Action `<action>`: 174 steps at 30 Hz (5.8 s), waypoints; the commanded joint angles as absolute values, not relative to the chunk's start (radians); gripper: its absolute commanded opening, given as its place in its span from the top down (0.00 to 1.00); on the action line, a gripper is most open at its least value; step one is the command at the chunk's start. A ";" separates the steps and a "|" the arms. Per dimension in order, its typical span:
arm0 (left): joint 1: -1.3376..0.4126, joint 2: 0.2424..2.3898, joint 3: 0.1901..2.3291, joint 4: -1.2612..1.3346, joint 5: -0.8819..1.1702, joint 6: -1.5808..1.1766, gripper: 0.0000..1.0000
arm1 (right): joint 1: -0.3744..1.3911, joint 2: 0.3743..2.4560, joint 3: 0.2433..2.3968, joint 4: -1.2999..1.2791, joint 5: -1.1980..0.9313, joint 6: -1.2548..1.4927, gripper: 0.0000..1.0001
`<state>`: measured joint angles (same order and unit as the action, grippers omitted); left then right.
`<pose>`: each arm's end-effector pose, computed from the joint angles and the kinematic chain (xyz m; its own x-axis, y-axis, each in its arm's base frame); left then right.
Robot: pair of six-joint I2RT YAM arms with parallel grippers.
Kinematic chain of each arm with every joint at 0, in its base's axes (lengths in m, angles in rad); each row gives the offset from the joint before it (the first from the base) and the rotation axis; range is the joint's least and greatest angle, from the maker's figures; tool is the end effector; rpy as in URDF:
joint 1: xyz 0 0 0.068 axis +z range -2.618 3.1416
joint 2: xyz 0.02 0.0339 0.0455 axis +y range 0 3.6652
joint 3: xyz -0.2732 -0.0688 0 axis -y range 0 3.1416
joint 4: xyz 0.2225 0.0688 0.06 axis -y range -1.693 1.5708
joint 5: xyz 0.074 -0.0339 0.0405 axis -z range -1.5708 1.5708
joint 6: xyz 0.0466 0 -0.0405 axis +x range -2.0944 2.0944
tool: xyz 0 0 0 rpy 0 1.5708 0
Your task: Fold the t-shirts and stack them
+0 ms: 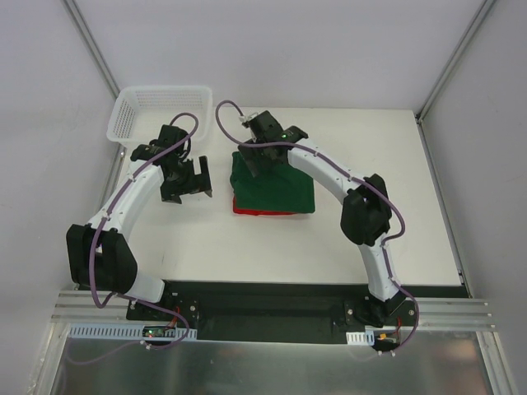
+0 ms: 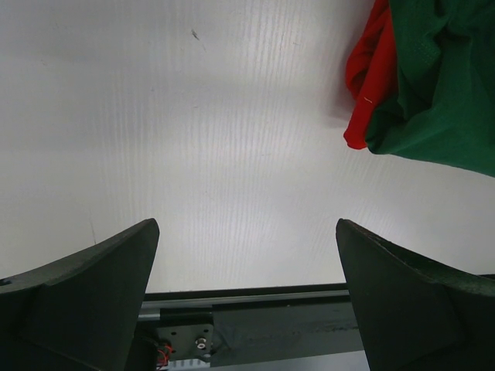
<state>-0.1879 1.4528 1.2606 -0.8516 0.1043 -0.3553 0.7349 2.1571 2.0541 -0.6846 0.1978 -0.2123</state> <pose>0.2724 -0.0567 0.2972 -0.8786 -0.1851 -0.4402 -0.0730 0.9630 -0.2593 0.3645 0.3171 0.2931 -0.3971 -0.6374 -0.6604 -0.6529 0.7019 -0.2848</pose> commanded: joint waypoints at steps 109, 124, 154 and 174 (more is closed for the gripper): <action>-0.244 1.402 1.238 -0.841 0.167 -0.322 0.01 | 0.824 1.483 1.034 -0.564 0.670 0.768 0.04; -0.244 1.381 1.221 -0.839 0.152 -0.327 0.01 | 0.796 1.603 0.945 -0.523 0.553 0.591 0.04; -0.244 1.387 1.229 -0.839 0.160 -0.322 0.01 | 0.003 1.301 0.749 -0.488 0.093 0.015 0.04; -0.265 1.379 1.221 -0.836 0.170 -0.336 0.01 | 0.343 1.233 1.066 -0.753 0.770 0.006 0.04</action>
